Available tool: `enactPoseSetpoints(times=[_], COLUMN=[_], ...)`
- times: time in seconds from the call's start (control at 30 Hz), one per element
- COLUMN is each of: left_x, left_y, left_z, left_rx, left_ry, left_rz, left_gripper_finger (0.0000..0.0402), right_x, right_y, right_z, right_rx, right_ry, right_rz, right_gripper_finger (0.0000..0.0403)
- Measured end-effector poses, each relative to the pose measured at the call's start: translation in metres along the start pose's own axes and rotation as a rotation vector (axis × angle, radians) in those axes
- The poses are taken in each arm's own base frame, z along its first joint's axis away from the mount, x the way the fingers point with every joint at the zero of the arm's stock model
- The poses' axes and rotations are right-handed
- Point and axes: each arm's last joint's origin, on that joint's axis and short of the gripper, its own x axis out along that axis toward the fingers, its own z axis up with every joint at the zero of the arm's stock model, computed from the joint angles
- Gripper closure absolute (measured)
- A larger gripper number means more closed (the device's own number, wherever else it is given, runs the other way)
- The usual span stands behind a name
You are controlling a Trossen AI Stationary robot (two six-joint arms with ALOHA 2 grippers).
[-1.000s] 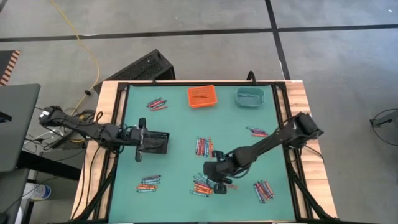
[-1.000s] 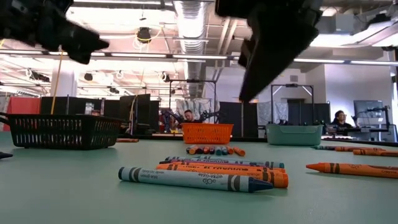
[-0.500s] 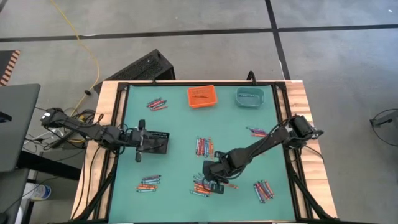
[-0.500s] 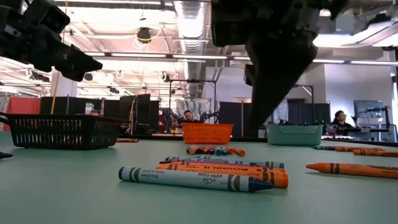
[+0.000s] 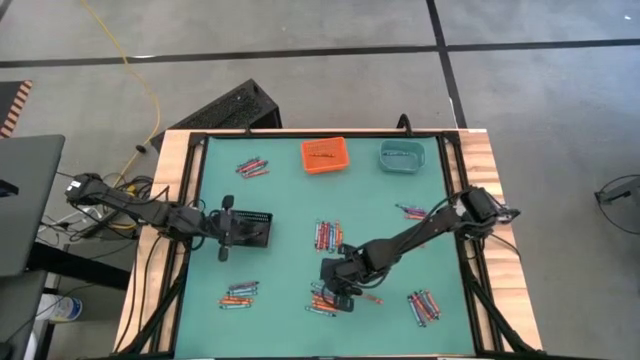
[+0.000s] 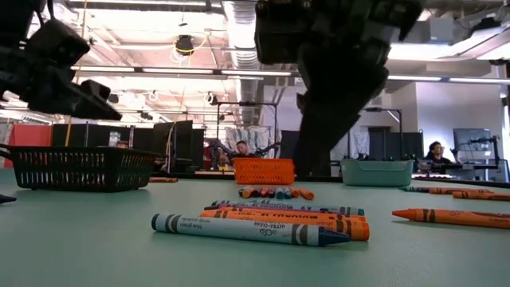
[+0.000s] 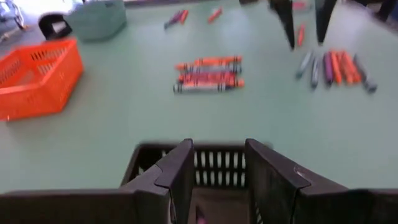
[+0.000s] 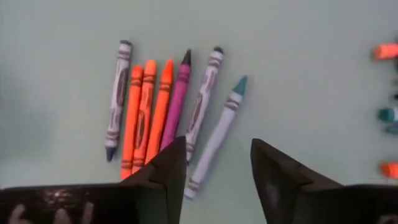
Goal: Sort crayons
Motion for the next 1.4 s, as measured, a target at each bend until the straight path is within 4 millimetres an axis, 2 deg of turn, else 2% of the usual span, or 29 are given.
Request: enactPoseSetpoints(times=[0.27,0.87,1.03,1.2,1.4], left_x=[0.000,0.001,0.001,0.001,0.001], left_y=[0.000,0.000,0.000,0.000,0.000], left_z=[-0.006,-0.007,-0.008,-0.008,-0.008], left_rx=[0.030,0.035,0.036,0.036,0.036], left_ry=[0.090,0.106,0.108,0.109,0.109], left_rz=[-0.002,-0.001,0.000,0.000,0.000], left_gripper_finger=[0.0269,0.0269,0.0269,0.0269,0.0269], right_x=[0.017,0.020,0.032,0.034,0.034], right_y=[-0.002,0.000,-0.002,-0.006,-0.009], right_z=[-0.005,-0.003,-0.006,-0.004,-0.006], right_rx=[-0.053,-0.063,-0.043,-0.038,-0.038], right_ry=[0.000,-0.040,-0.015,-0.002,0.023], right_rz=[-0.067,-0.083,-0.070,-0.058,-0.076], right_gripper_finger=[0.0231,0.0266,0.0266,0.0270,0.0305])
